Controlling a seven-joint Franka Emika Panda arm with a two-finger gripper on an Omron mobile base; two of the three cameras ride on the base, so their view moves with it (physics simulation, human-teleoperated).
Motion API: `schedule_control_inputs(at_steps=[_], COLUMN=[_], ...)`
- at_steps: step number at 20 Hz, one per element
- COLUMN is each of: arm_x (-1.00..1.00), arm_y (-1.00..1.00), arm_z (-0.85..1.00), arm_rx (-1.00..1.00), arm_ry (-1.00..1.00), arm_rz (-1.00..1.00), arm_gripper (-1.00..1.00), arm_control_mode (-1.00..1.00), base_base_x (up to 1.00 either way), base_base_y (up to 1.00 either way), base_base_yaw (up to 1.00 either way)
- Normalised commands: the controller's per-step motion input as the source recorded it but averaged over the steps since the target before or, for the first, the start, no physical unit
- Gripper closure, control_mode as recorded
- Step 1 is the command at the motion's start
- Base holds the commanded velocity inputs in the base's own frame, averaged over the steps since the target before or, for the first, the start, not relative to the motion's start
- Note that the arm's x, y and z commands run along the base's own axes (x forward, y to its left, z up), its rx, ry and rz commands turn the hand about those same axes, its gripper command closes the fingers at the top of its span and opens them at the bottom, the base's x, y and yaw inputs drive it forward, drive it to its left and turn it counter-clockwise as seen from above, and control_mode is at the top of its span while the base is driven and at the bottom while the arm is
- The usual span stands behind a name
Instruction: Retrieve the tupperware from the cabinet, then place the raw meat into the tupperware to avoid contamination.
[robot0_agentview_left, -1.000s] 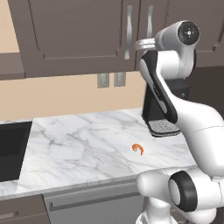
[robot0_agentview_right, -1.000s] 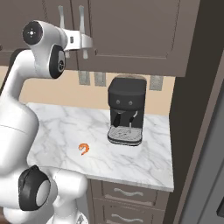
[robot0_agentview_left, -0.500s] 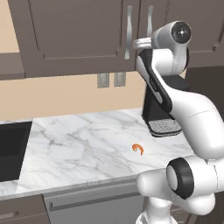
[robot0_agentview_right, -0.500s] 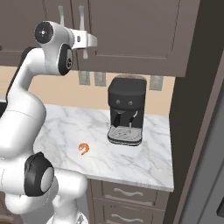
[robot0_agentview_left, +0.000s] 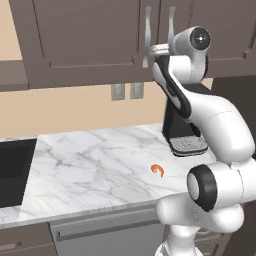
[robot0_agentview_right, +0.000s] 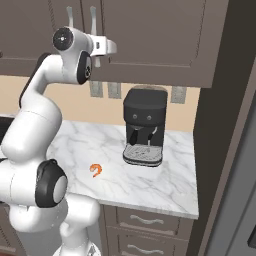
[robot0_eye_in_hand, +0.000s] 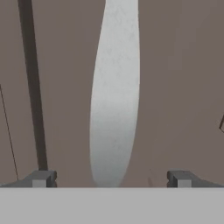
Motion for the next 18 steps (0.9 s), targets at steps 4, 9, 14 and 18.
schedule_control_inputs(at_steps=[4,9,14,18], arm_x=[0.34,0.31,0.36,0.29], arm_y=[0.00,0.00,0.01,0.04], arm_z=[-0.07,-0.07,-0.08,-0.07], arm_rx=[0.00,0.00,0.00,0.00], arm_ry=[0.00,0.00,0.00,-0.02], arm_rz=[0.02,0.04,0.04,0.00], arm_gripper=[-1.00,-1.00,1.00,1.00], arm_control_mode=[-1.00,-1.00,-1.00,-1.00], base_base_x=[0.00,0.00,0.00,0.00], base_base_y=[0.00,0.00,0.00,0.00], base_base_yaw=[0.00,0.00,0.00,0.00])
